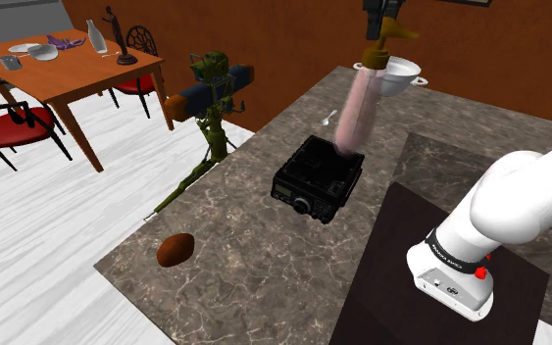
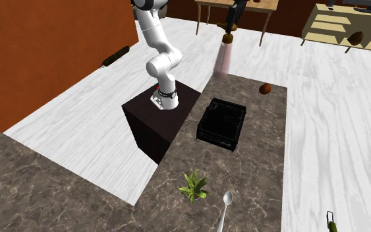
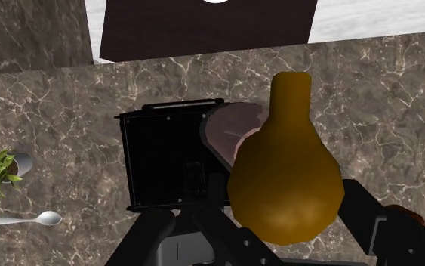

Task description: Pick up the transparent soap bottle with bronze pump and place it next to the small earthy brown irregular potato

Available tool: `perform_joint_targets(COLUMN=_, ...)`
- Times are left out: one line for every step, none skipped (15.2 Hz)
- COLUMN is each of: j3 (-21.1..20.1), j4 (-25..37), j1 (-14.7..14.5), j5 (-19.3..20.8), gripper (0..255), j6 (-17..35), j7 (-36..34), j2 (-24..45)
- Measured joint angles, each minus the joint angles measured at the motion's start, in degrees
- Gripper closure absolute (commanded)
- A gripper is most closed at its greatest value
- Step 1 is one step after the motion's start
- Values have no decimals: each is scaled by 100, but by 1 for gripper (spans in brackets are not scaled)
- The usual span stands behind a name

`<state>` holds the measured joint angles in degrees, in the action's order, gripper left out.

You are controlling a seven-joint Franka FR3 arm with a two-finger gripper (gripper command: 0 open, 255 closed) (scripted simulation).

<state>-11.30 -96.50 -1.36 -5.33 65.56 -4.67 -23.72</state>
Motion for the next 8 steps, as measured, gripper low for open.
perform_joint_targets(j3=-113, j4=-49, j1=-36, j5=-63, gripper=255, j6=77, j7=-154, j2=16)
perform_joint_targets(j3=-204, j4=-66, j1=-63, j5=-106, gripper=255, j6=146, j7=-277, j2=57)
perform_joint_targets(j3=-316, j4=-48, j1=-97, j5=-160, gripper=255, j6=188, j7=-429, j2=105)
perform_joint_targets(j3=-429, j4=-48, j1=-131, j5=-207, gripper=255, j6=255, j7=-580, j2=160)
perform_joint_targets(j3=-540, j4=-43, j1=-163, j5=-248, gripper=255, j6=331, j7=-725, j2=229)
perform_joint_targets(j3=-641, j4=-29, j1=-194, j5=-280, gripper=255, j6=392, j7=-856, j2=293)
perform_joint_targets(j3=-749, j4=-70, j1=-232, j5=-324, gripper=255, j6=476, j7=-999, j2=322)
perform_joint_targets(j3=-878, j4=4, j1=-265, j5=-346, gripper=255, j6=542, j7=-1164, j2=446)
